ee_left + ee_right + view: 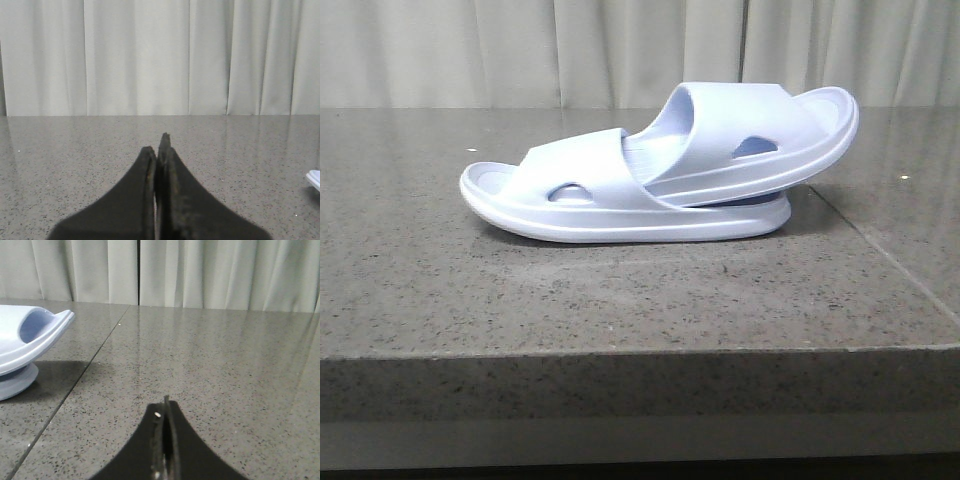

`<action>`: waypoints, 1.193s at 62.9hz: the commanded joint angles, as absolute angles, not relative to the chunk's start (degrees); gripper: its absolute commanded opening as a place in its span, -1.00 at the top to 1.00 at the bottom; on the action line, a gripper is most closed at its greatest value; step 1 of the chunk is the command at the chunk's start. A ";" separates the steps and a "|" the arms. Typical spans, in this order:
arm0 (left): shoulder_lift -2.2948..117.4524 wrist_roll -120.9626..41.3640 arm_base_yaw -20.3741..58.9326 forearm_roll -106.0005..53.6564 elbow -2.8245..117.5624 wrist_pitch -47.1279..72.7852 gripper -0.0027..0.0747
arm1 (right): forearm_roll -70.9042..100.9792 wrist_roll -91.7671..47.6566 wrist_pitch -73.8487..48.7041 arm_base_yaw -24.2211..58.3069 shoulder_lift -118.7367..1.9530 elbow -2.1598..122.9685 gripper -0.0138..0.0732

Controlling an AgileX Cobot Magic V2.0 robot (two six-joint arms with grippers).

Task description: Insert blue slippers together front up

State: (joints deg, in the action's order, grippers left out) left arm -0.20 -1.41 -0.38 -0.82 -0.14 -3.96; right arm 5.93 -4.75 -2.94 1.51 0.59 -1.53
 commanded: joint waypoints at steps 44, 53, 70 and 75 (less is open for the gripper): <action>-1.14 -1.39 0.03 -1.35 -0.50 -8.65 0.98 | -0.48 1.00 2.64 1.64 1.59 -1.23 0.84; -1.14 -1.39 0.03 -1.35 -0.50 -8.65 0.98 | -0.48 1.00 2.63 1.64 1.59 -1.23 0.84; -1.14 -1.39 0.03 -1.35 -0.50 -8.65 0.98 | -0.48 1.00 2.63 1.64 1.59 -1.23 0.84; -1.14 -1.39 0.03 -1.35 -0.50 -8.65 0.98 | -0.48 1.00 2.63 1.64 1.59 -1.23 0.84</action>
State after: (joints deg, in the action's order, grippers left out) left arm -0.20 -1.41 -0.38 -0.95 -0.14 -3.96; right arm 0.00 0.98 -2.20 1.51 0.59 -1.53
